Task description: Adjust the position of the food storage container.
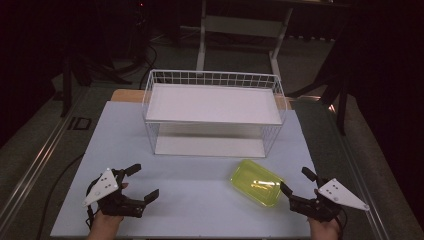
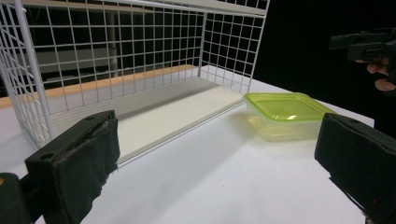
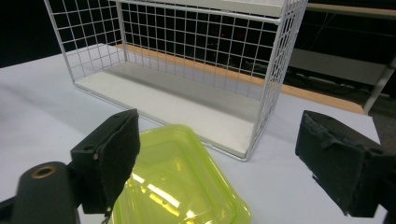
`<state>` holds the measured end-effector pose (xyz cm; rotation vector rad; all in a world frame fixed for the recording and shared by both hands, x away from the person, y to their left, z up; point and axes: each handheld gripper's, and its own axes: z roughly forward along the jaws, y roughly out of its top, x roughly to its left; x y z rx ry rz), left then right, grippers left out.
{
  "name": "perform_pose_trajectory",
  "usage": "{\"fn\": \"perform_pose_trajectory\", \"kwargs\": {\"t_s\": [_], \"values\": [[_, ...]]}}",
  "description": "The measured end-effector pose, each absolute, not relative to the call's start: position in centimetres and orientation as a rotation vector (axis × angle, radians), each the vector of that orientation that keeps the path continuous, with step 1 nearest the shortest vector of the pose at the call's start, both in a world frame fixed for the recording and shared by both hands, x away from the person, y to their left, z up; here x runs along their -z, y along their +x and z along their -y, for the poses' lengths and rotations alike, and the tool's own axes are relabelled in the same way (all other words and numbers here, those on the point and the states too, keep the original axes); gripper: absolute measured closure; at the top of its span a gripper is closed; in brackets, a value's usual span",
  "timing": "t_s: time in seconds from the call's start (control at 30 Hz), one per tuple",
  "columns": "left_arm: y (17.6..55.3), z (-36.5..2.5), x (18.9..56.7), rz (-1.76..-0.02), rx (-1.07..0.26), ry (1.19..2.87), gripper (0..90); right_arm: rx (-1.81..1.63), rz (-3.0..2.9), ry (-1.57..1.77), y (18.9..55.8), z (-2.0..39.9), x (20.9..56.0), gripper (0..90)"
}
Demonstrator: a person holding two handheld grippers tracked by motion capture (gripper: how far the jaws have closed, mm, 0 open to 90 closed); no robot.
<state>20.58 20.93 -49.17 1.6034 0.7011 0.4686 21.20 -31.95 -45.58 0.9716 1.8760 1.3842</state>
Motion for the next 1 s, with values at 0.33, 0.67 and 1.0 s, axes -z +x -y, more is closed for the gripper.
{"fn": "perform_pose_trajectory", "kwargs": {"t_s": [0.33,0.67,1.0], "values": [[20.5,-20.7,49.1,-0.688,-0.473,1.607,0.9,-1.402,-1.896,1.027,20.7,31.8,44.5,12.9],[20.5,-20.1,49.1,-0.665,-0.449,1.620,0.9,-1.283,-2.102,0.968,20.6,32.0,44.7,39.9],[20.3,-19.8,49.1,-0.658,-0.455,1.626,0.9,-1.215,-2.182,1.054,21.2,34.2,47.5,70.4]]}}
